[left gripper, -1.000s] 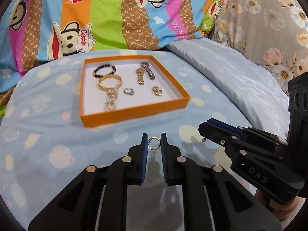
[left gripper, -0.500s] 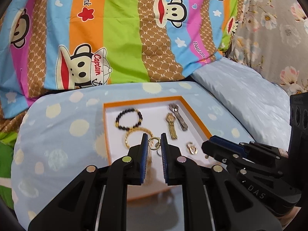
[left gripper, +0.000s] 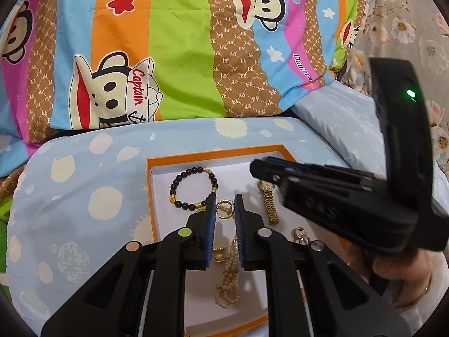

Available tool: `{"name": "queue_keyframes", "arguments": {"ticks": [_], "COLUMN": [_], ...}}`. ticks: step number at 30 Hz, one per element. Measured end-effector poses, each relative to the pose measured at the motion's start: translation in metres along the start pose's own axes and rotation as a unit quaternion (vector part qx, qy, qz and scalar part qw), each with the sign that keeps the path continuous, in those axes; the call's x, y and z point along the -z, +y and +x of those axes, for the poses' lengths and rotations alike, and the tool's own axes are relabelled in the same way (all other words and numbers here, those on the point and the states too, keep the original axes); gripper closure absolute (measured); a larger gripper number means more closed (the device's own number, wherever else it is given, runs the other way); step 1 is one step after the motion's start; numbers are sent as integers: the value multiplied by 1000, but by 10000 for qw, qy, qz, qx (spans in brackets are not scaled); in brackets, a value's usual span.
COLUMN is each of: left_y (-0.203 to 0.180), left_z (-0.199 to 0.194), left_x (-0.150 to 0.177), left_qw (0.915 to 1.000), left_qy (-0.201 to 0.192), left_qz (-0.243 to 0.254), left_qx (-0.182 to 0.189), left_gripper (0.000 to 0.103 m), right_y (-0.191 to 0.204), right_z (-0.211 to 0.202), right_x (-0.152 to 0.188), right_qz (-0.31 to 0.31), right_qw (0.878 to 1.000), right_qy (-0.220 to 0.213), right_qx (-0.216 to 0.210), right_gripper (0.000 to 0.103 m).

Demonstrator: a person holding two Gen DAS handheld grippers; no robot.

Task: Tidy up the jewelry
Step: 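Open both tools to drop the gold earrings into the box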

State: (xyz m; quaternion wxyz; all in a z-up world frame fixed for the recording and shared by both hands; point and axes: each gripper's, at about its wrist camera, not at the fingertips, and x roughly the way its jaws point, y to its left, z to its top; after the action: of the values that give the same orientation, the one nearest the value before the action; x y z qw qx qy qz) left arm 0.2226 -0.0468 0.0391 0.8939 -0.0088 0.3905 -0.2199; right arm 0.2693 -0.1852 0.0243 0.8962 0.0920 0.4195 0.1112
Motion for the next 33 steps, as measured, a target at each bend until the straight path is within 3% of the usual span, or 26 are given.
{"name": "queue_keyframes", "arguments": {"ticks": [11, 25, 33], "left_y": [1, -31, -33], "left_z": [11, 50, 55], "left_x": [-1, 1, 2], "left_qw": [9999, 9988, 9989], "left_qy": [77, 344, 360], "left_qz": [-15, 227, 254], "left_qx": [104, 271, 162], "left_gripper": [90, 90, 90], "right_y": [-1, -28, -32], "right_z": [7, -7, -7], "right_x": [2, 7, 10], "right_qz": [-76, 120, 175], "right_qw": [9998, 9988, 9987], "right_qy": [-66, -218, -228], "right_qx": [184, 422, 425], "right_gripper": [88, 88, 88]}}
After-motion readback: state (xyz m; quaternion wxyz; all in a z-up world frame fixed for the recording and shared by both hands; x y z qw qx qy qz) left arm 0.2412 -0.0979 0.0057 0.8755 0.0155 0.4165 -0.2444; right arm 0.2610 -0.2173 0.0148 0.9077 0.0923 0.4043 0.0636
